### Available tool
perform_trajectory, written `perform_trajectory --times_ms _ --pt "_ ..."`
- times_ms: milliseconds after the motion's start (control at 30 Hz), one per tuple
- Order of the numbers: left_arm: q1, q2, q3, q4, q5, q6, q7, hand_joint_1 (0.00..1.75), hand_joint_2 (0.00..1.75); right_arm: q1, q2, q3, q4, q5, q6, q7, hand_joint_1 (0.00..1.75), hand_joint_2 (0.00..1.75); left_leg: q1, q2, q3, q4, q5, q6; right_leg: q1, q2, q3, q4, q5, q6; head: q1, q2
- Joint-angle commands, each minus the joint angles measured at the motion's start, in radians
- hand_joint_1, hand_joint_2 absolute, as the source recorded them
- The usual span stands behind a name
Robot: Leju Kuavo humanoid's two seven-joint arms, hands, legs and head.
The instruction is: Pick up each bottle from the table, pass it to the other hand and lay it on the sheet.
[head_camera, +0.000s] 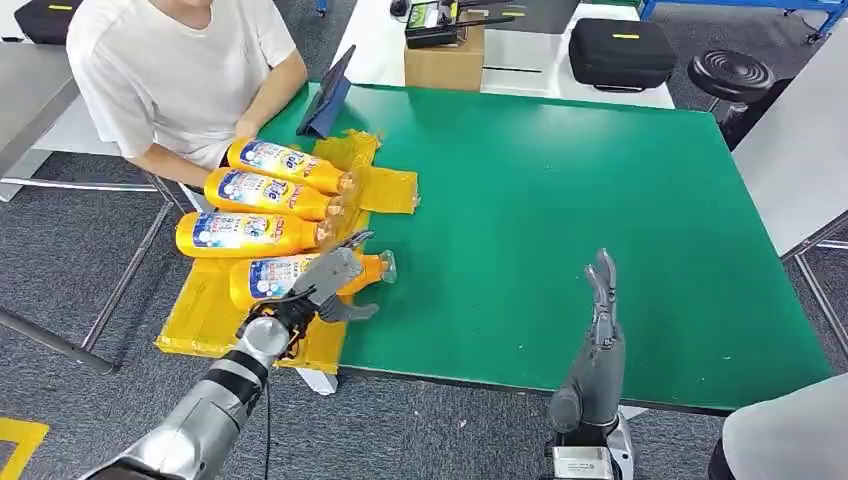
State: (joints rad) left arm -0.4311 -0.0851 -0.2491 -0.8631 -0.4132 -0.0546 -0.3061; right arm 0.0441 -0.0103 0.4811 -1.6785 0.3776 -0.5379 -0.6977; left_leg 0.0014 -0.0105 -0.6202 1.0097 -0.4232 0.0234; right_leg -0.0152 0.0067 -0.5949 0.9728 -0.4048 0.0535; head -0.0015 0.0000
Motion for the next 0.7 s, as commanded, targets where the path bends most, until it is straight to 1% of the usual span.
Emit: perform_trajectory --times_ms 33,67,100,133,200,233,267,300,367,400,433,467,500,533,567,600,633,667,700 --pt "0.246 -0.039 -0.019 -0.542 0.425 -0.017 -0.123 0.0 1.75 -0.013 0.048 0.002 0.013 -0.12 -0.12 0.0 0.0 0.0 0.0 0.003 0.003 0.0 -0.003 -0.001 0.0 0.002 0.002 0.0 -0.002 -0.002 0.0 0.0" --pt "0.271 -0.041 -0.029 -0.592 0.494 -0.007 -0.124 0.0 1.75 -0.002 0.075 -0.026 0.023 -0.089 -0.16 0.0 0.0 0.0 0.0 0.004 0.004 0.001 -0.004 -0.001 0.001 0.002 0.003 0.001 -0.003 -0.002 0.0 0.0" --pt "0.271 -0.041 -0.029 -0.592 0.494 -0.007 -0.124 0.0 1.75 -0.002 0.075 -0.026 0.023 -0.089 -0.16 0.0 0.0 0.0 0.001 0.004 0.007 0.001 -0.006 -0.002 0.001 0.002 0.005 0.002 -0.005 -0.003 0.0 0.0" --pt "0.297 -0.045 -0.041 -0.65 0.547 0.012 -0.135 0.0 1.75 0.002 0.082 -0.025 0.016 -0.159 -0.141 0.0 0.0 0.0 0.001 0.003 0.003 0.0 -0.003 -0.001 0.001 0.001 0.002 0.0 -0.002 -0.002 0.0 0.0" --pt "0.317 -0.044 -0.053 -0.693 0.606 0.031 -0.14 0.0 1.75 0.019 0.112 -0.062 0.019 -0.24 -0.092 0.0 0.0 0.0 0.0 0.002 0.006 0.0 -0.004 -0.002 0.001 0.0 0.004 0.001 -0.004 -0.003 0.0 0.0" --pt "0.333 -0.046 -0.056 -0.72 0.638 0.041 -0.143 0.0 1.75 0.023 0.119 -0.069 0.025 -0.221 -0.108 0.0 0.0 0.0 0.001 0.003 0.003 0.001 -0.004 -0.002 0.002 0.001 0.002 0.0 -0.003 -0.003 0.0 0.0" --pt "0.342 -0.043 -0.068 -0.736 0.672 0.047 -0.144 0.0 1.75 0.024 0.118 -0.066 0.038 -0.186 -0.155 0.0 0.0 1.75 0.001 0.002 0.004 0.0 -0.004 -0.002 0.001 0.0 0.003 0.001 -0.003 -0.003 0.0 0.0" --pt "0.346 -0.043 -0.07 -0.74 0.679 0.049 -0.146 0.0 1.75 0.024 0.116 -0.064 0.046 -0.181 -0.16 0.0 0.0 1.75 0.001 0.002 0.001 0.0 -0.003 -0.002 0.001 0.001 0.0 0.0 -0.002 -0.002 0.0 0.0" --pt "0.382 -0.047 -0.08 -0.762 0.687 0.058 -0.161 0.0 1.75 0.035 0.133 -0.088 0.09 -0.213 -0.155 0.0 0.0 1.75 0.001 0.003 0.005 0.0 -0.004 -0.002 0.002 0.001 0.004 0.0 -0.003 -0.003 0.0 0.0" --pt "0.405 -0.047 -0.085 -0.77 0.689 0.06 -0.165 0.0 1.75 0.041 0.135 -0.091 0.093 -0.213 -0.158 0.0 0.0 1.75 0.001 0.002 0.004 -0.001 -0.003 -0.002 0.002 0.0 0.002 -0.001 -0.003 -0.003 0.0 0.0" --pt "0.424 -0.046 -0.092 -0.772 0.672 0.075 -0.175 0.0 1.75 0.049 0.141 -0.101 0.101 -0.2 -0.16 0.0 0.0 1.75 0.001 0.002 0.006 -0.001 -0.004 -0.002 0.002 0.001 0.004 -0.001 -0.003 -0.003 0.0 0.0" --pt "0.441 -0.041 -0.103 -0.768 0.627 0.103 -0.189 0.0 1.75 0.059 0.146 -0.109 0.113 -0.204 -0.16 0.0 0.0 1.75 0.001 0.003 0.004 -0.001 -0.003 -0.001 0.002 0.001 0.003 -0.002 -0.002 -0.002 0.0 0.0" --pt "0.461 -0.038 -0.114 -0.76 0.602 0.119 -0.199 0.0 1.75 0.068 0.145 -0.112 0.117 -0.233 -0.149 0.0 0.0 1.75 0.001 0.002 0.004 -0.002 -0.002 -0.001 0.001 0.001 0.003 -0.002 -0.002 -0.002 0.0 0.0" --pt "0.472 -0.036 -0.118 -0.75 0.578 0.14 -0.2 0.0 1.75 0.075 0.151 -0.121 0.127 -0.254 -0.137 0.0 0.0 1.75 0.001 0.002 0.007 -0.002 -0.003 -0.002 0.001 0.001 0.006 -0.003 -0.003 -0.003 0.0 0.0" --pt "0.484 -0.032 -0.129 -0.738 0.543 0.159 -0.191 0.0 1.75 0.083 0.154 -0.13 0.126 -0.25 -0.145 0.0 0.0 1.75 0.001 0.002 0.004 -0.002 -0.002 -0.001 0.001 0.001 0.003 -0.002 -0.002 -0.002 0.0 0.0" --pt "0.492 -0.028 -0.136 -0.73 0.527 0.166 -0.197 0.0 1.75 0.09 0.151 -0.13 0.115 -0.247 -0.149 0.0 0.0 1.75 0.001 0.002 0.007 -0.003 -0.004 -0.002 0.001 0.001 0.006 -0.003 -0.003 -0.003 0.0 0.0" --pt "0.495 -0.027 -0.141 -0.72 0.497 0.185 -0.209 0.0 1.75 0.095 0.154 -0.139 0.106 -0.228 -0.16 0.0 0.0 1.75 0.001 0.001 0.004 -0.002 -0.002 -0.001 0.001 -0.001 0.003 -0.002 -0.002 -0.002 0.0 0.0" --pt "0.496 -0.027 -0.144 -0.716 0.491 0.188 -0.209 0.0 1.75 0.096 0.157 -0.142 0.109 -0.228 -0.16 0.0 0.0 1.75 0.001 0.001 0.006 -0.002 -0.003 -0.002 0.001 -0.001 0.005 -0.002 -0.003 -0.003 0.0 0.0" --pt "0.499 -0.027 -0.149 -0.711 0.467 0.208 -0.202 0.0 1.75 0.102 0.166 -0.157 0.106 -0.253 -0.155 0.0 0.0 1.75 0.001 0.0 0.004 -0.002 -0.003 -0.002 0.001 0.0 0.003 -0.002 -0.003 -0.003 0.0 0.0"
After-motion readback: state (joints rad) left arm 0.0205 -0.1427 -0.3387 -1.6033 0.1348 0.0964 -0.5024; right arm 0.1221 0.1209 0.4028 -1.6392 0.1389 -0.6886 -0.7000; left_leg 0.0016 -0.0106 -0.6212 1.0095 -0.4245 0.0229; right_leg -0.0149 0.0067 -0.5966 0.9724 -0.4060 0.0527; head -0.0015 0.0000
